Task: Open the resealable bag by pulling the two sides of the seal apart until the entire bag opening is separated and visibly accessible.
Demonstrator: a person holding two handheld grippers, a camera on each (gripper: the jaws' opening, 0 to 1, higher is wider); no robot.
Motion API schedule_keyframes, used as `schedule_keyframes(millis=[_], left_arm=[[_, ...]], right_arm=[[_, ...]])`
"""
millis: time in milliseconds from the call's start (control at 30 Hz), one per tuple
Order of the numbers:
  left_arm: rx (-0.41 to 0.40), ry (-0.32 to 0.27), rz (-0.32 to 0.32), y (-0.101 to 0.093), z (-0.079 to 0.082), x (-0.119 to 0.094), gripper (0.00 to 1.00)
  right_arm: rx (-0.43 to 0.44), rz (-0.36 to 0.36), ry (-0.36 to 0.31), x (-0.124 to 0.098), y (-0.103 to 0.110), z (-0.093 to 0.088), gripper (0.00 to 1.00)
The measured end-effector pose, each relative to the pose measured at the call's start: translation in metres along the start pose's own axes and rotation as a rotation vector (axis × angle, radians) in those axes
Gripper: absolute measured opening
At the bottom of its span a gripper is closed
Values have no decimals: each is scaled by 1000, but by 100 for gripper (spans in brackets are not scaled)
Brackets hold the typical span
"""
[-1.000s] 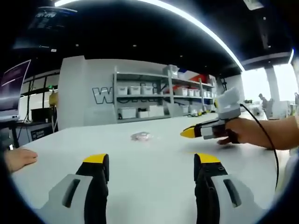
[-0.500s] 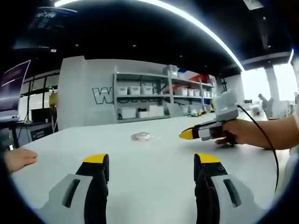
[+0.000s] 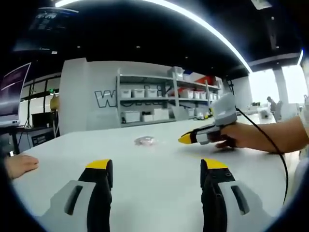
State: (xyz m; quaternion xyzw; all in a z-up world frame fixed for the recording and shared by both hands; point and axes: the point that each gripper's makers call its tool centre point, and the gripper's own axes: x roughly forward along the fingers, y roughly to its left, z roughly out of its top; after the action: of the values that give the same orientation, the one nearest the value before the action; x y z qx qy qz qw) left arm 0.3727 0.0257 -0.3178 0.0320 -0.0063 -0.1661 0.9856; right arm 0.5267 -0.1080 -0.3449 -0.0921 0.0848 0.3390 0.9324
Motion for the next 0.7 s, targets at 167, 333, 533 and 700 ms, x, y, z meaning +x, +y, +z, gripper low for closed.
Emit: schedule_keyframes(millis=[167, 333, 533, 700], left_arm=[[4, 5, -1, 0, -1, 0, 74], [8, 8, 2, 1, -2, 0, 73], [10, 13, 4, 1, -2, 0, 73], [14, 15, 8, 1, -1, 1, 73]], right_arm=[[-5, -5, 8, 8, -4, -1, 13], [-13, -3, 13, 18, -6, 1, 13], [-20, 2, 22, 28, -8, 1, 13], [-26, 3, 37, 35, -12, 0, 13]])
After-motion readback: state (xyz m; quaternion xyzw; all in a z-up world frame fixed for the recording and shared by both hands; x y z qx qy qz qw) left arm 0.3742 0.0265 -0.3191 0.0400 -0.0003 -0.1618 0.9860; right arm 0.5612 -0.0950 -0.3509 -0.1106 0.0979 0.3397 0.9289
